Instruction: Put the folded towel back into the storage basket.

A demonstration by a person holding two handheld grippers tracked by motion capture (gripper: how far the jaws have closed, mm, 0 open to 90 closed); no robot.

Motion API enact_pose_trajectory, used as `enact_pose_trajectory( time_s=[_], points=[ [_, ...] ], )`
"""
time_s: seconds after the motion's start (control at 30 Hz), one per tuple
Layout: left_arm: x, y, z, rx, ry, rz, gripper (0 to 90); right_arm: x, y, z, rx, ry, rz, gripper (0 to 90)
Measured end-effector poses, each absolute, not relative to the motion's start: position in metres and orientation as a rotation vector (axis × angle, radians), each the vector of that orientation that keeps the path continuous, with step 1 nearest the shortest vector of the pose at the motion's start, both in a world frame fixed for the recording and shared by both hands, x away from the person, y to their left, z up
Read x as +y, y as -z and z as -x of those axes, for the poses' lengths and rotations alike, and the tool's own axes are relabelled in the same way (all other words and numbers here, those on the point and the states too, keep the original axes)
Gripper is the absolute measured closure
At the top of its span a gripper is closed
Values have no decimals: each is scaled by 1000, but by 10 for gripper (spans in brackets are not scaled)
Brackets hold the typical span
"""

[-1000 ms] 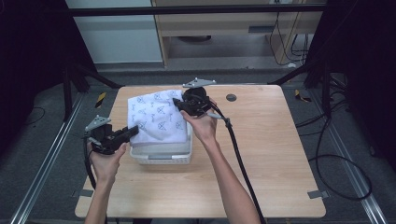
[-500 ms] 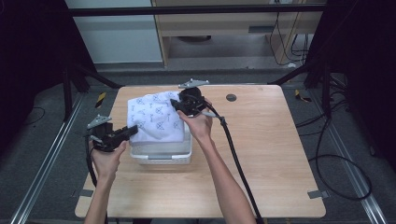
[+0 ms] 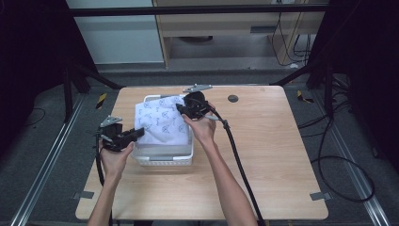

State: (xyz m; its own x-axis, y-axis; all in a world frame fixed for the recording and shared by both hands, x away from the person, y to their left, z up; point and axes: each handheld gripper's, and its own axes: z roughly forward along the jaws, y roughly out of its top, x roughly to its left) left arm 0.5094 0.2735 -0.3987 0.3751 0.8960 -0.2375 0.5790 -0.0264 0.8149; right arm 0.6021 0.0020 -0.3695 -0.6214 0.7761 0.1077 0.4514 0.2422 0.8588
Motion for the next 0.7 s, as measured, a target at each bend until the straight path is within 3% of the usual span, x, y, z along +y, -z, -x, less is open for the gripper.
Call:
enact_pose_trajectory(
  time_s=[0.7],
  points=[
    [266, 419, -521, 1347, -440, -1791, 744, 4, 394, -610, 2217, -1253, -1159, 707]
  ],
)
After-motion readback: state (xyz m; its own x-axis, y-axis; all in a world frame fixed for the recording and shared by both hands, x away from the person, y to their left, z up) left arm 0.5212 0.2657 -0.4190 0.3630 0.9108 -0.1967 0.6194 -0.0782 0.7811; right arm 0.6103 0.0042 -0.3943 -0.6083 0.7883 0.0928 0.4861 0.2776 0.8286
